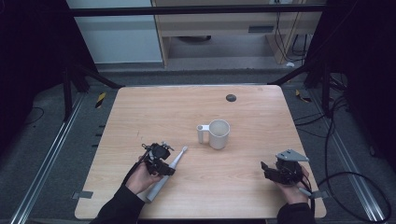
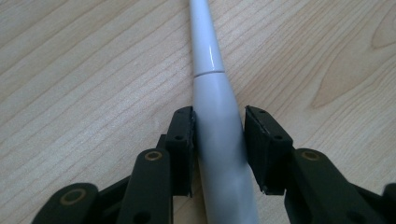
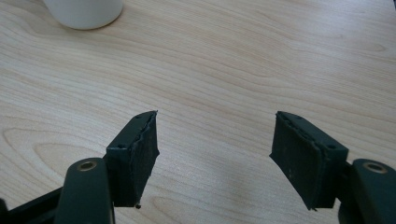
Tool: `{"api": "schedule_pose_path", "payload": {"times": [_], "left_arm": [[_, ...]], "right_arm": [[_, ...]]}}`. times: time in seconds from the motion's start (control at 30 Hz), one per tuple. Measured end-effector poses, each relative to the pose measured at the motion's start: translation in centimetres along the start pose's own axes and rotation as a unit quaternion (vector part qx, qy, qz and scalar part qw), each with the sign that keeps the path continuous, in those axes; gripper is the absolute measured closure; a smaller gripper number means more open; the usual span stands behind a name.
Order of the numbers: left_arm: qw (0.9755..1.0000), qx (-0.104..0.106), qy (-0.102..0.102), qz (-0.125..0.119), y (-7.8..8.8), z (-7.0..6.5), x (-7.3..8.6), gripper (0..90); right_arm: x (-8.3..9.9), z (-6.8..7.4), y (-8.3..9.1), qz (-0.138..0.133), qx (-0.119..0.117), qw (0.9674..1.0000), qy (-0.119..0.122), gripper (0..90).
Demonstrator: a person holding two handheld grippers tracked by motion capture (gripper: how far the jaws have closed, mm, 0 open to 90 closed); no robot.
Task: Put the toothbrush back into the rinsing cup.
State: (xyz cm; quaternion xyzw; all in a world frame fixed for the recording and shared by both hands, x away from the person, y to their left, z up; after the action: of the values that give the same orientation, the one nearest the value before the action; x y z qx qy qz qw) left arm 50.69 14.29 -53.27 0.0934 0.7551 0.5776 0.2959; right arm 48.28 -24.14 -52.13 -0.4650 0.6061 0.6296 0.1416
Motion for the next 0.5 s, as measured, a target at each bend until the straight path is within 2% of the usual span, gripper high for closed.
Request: {"api": "schedule_pose_path", "payload": {"times": [0.27, 0.5], "left_arm": [[0.9999, -0.001, -0.008, 0.011, -0.02, -0.25, 0.00, 65.2], [0.9991, -0.017, -0.031, 0.024, -0.01, -0.44, -0.10, 66.0]], "right_arm": [[-0.04, -0.01, 0.05, -0.002, 0.000, 1.0000, 0.001, 31.4], [-0.04, -0.01, 0.09, -0.001, 0.000, 1.0000, -0.003, 31.5]]}}
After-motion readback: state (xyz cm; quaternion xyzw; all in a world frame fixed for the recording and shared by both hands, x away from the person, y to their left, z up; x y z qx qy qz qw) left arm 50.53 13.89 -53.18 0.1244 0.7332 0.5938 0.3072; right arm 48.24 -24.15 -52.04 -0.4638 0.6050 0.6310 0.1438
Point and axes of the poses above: each handheld gripper's, and its own axes: y roughly backward along the jaws, x roughly out of its underside, z roughly to its left, the point moved 7 cm from there along -y, roughly forward along the jaws, and after that the axes turned 8 degrees about y, right-handed, at the moved point
